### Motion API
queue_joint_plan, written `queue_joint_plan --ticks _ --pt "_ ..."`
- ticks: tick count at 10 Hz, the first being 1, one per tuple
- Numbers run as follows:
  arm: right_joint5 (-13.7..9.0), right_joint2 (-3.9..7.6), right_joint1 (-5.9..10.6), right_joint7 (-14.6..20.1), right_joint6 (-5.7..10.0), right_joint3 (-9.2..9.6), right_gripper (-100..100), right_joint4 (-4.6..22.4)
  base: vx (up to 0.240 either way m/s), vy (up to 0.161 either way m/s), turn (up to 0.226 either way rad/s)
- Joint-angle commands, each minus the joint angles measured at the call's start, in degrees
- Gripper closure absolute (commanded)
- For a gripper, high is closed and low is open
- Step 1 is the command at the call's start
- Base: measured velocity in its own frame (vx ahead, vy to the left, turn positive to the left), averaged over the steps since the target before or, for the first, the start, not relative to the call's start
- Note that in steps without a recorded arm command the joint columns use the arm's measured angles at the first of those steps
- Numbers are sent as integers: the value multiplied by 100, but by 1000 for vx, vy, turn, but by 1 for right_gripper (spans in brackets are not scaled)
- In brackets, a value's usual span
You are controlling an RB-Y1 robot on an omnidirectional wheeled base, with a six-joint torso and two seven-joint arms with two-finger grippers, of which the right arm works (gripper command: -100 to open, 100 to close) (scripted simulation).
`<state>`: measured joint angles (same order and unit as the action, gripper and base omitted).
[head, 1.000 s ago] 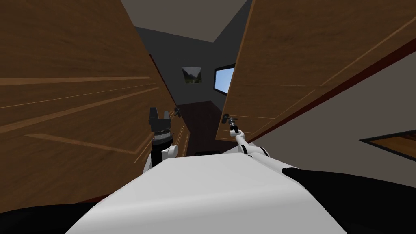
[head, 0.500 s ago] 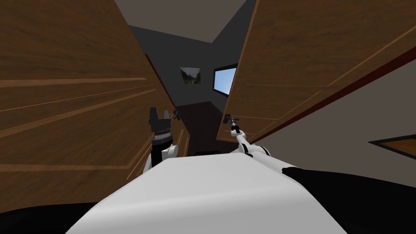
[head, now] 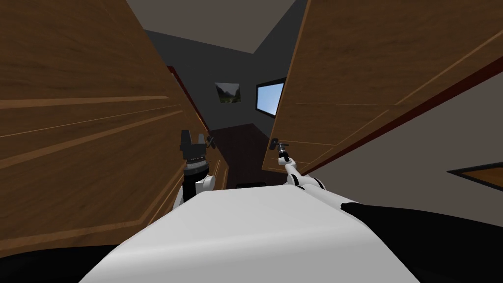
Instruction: Push the door open
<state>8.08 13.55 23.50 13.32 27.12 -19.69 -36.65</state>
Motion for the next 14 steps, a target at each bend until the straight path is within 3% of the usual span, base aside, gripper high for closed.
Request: queue_joint_plan --ticks 1,10,11,14 --pt "-37 -34 105 -164 16 -137 100 -4 200 35 -118" --pt "-177 -477 257 -951 -114 -701 100 -97 182 35 -118" --pt "-164 -478 219 -887 -122 -646 100 -88 78 13 -21" --pt "-207 -423 198 -965 -135 -836 100 -129 169 33 -46"
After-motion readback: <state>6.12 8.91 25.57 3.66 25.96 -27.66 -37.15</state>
